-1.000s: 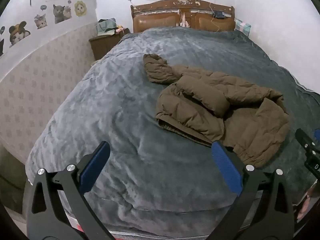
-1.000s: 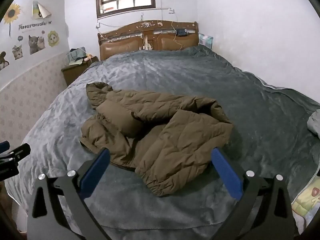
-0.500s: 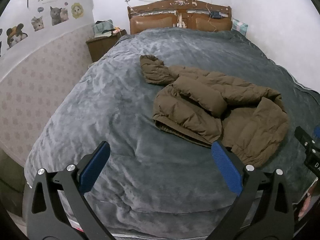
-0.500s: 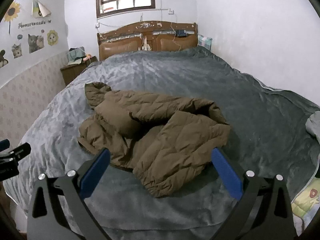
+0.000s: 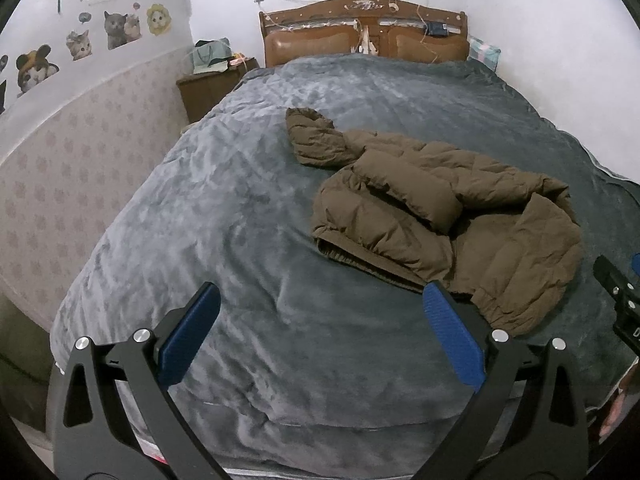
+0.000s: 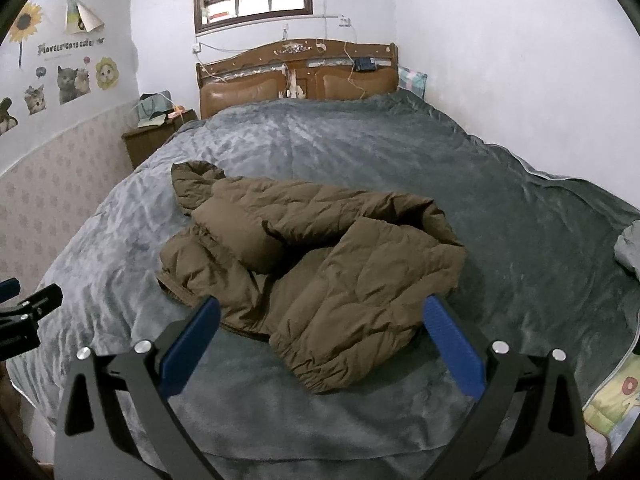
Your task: Fold large clothes
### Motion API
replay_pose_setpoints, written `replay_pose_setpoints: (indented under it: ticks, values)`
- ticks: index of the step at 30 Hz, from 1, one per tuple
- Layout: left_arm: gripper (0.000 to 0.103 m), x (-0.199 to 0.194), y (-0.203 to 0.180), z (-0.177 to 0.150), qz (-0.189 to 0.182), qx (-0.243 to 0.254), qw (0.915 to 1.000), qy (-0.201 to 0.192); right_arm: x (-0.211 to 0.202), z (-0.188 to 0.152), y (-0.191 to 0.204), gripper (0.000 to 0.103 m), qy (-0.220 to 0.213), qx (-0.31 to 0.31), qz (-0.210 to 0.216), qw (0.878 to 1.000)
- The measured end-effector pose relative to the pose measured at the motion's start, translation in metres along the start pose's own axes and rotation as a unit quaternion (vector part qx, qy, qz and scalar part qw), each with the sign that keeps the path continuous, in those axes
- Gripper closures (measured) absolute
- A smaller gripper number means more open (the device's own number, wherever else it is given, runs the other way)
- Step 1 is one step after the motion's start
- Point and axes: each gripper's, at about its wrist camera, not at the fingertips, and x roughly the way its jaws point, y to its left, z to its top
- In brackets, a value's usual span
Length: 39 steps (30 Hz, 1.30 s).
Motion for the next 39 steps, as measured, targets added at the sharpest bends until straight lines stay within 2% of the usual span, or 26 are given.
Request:
replay_pose_setpoints:
  ticks: [39]
  values:
    - [0.003, 0.0033, -0.0034, -0.0060, 0.008, -0.003, 1.0000, 0.004, 0.0077, -0.0028, 0.0023, 0.002, 0.010, -0.007, 0.002, 1.000]
